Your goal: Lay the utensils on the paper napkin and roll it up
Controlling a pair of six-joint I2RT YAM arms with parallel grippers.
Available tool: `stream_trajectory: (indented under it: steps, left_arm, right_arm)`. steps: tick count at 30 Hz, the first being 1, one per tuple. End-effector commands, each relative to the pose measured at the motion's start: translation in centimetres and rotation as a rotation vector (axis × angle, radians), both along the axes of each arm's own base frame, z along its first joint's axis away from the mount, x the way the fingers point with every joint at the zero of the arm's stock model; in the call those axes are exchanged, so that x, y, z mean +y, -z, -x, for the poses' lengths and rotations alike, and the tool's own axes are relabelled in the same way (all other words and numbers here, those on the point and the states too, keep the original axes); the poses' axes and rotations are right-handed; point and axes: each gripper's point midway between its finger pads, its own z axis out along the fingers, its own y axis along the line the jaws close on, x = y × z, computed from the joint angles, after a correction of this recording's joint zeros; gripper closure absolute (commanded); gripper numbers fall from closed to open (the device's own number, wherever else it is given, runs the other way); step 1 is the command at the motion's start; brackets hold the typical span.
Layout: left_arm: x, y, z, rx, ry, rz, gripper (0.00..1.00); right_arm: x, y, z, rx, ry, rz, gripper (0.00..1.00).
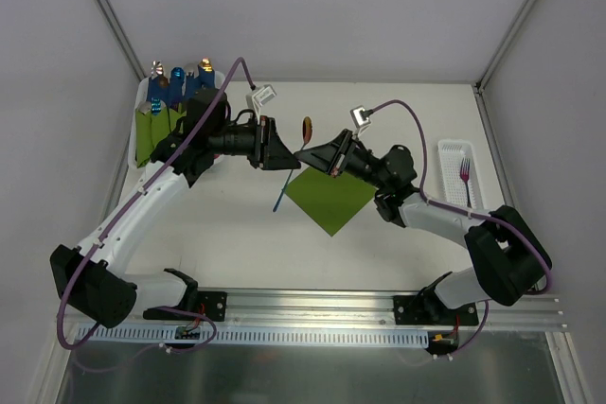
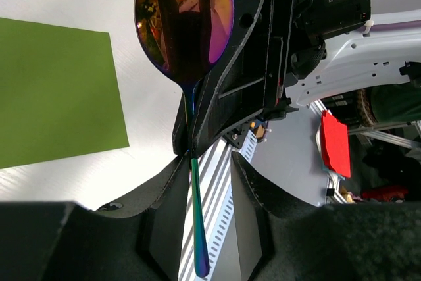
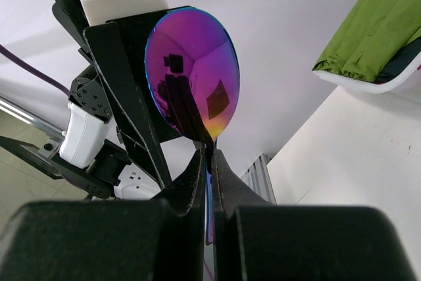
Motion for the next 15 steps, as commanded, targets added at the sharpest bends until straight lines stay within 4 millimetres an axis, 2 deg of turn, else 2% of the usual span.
stream_trajectory:
  steps: [1, 5, 12, 15]
  left_arm:
    - [-0.45, -2.34, -0.48, -0.094, 0.013, 0.033, 0.69]
    - [-0.45, -2.19, -0.78, -0.099, 0.005, 0.027, 0.77]
    - [-0.4, -2.16, -0.53, -0.102, 0.014, 0.027, 0.84]
    - [-0.41, -1.82, -0.49, -0.095, 0.017, 0.024, 0.91]
  right_arm:
    - [-0.61, -2.59, 1.39, -0.093, -0.014, -0.058, 1.0]
    - [-0.58, -2.88, 1.45, -0.099, -0.019, -0.062, 1.0]
    - [-0.39, -3.05, 1.32, -0.097, -0.025, -0.064, 1.0]
    - [-0.32, -2.97, 1.23, -0.093, -0.025, -0.062, 1.0]
